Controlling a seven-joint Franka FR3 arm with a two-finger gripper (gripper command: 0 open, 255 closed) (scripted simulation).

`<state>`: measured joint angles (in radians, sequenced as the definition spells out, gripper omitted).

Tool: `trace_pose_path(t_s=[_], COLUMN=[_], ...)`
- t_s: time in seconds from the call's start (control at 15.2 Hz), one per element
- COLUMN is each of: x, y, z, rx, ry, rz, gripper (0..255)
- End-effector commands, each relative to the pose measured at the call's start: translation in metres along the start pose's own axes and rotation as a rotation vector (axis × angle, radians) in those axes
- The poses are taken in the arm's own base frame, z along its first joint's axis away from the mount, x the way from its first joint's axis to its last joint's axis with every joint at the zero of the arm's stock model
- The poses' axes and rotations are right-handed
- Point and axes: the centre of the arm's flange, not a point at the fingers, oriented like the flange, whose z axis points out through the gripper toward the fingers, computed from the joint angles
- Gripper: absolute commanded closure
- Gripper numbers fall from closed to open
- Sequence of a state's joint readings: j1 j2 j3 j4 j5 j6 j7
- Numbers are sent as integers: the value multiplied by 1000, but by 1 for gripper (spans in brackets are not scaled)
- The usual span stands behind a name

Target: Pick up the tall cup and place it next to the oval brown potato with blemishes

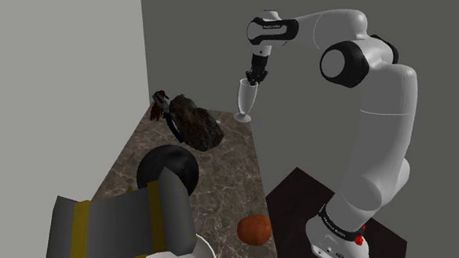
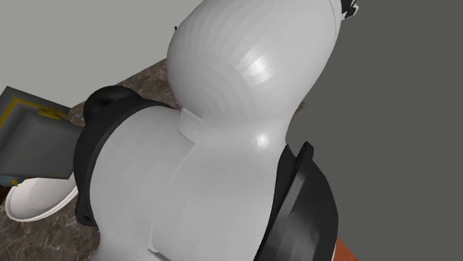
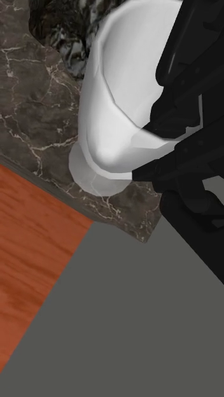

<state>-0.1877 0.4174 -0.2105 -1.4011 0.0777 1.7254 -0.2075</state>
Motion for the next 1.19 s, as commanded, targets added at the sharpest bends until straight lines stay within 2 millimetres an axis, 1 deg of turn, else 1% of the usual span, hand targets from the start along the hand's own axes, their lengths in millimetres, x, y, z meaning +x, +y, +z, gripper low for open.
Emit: trace_pose_path(t_s=[0.0, 0.92, 0.99, 1.12], x=[-1, -7, -7, -25], y=[-1, -1, -1, -20], z=[-10, -84, -84, -89], rx=[0, 0, 0, 0], ry=[1, 1, 1, 1], rz=[0, 0, 0, 0], gripper=[255, 255, 255, 255])
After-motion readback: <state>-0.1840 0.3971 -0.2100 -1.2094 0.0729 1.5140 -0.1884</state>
